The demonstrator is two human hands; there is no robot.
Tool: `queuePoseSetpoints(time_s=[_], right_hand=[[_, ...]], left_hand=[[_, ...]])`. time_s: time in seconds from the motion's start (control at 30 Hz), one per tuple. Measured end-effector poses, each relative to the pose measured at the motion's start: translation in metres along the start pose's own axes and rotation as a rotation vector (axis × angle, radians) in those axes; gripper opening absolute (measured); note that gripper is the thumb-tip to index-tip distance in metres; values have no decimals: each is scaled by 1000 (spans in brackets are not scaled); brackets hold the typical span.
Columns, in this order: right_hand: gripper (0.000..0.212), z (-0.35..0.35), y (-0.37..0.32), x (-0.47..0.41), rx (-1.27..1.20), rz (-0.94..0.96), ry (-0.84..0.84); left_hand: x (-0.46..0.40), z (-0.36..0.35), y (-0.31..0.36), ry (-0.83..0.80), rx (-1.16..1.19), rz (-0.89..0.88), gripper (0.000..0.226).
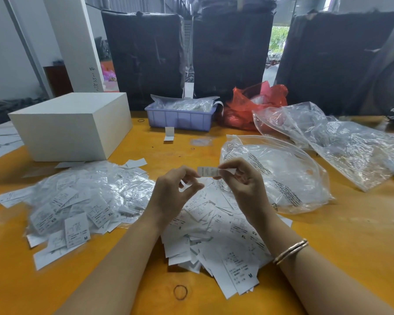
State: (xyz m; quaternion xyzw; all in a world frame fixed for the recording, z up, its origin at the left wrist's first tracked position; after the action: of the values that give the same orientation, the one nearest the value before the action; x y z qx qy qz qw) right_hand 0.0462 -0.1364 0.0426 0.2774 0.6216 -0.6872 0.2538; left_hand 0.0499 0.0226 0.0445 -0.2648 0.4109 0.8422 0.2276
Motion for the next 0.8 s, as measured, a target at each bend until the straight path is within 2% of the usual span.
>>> queuePoseSetpoints(time_s=[0.23,0.47,0.7,0.8], right_hand=[[20,4,1,-1,-76,-9,51],[21,0,8,2,-20,-19,-45],[31,-2,12,4,253,0,-136],[32,-15,9,6,391,65,-247]], left_hand=[[0,0,2,-12,5,-6,20],[-1,-1,-1,-8,1,22,16],[1,-2,-3,-18,-10,16,10],[1,-7,-4,-81,23,44,8]])
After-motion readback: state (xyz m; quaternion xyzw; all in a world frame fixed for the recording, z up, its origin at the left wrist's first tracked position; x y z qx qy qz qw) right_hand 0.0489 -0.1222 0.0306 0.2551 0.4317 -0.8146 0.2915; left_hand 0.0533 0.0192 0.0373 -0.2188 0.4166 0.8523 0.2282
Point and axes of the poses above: each hand's wrist, its own x-axis away from the middle knuckle, its own z-axis out of the back of the hand, y = z × x, the point moved 7 cm from there along -x, towards the middle knuckle, and after that the axes turned 7 degrees about z, right-handed, at the moved point
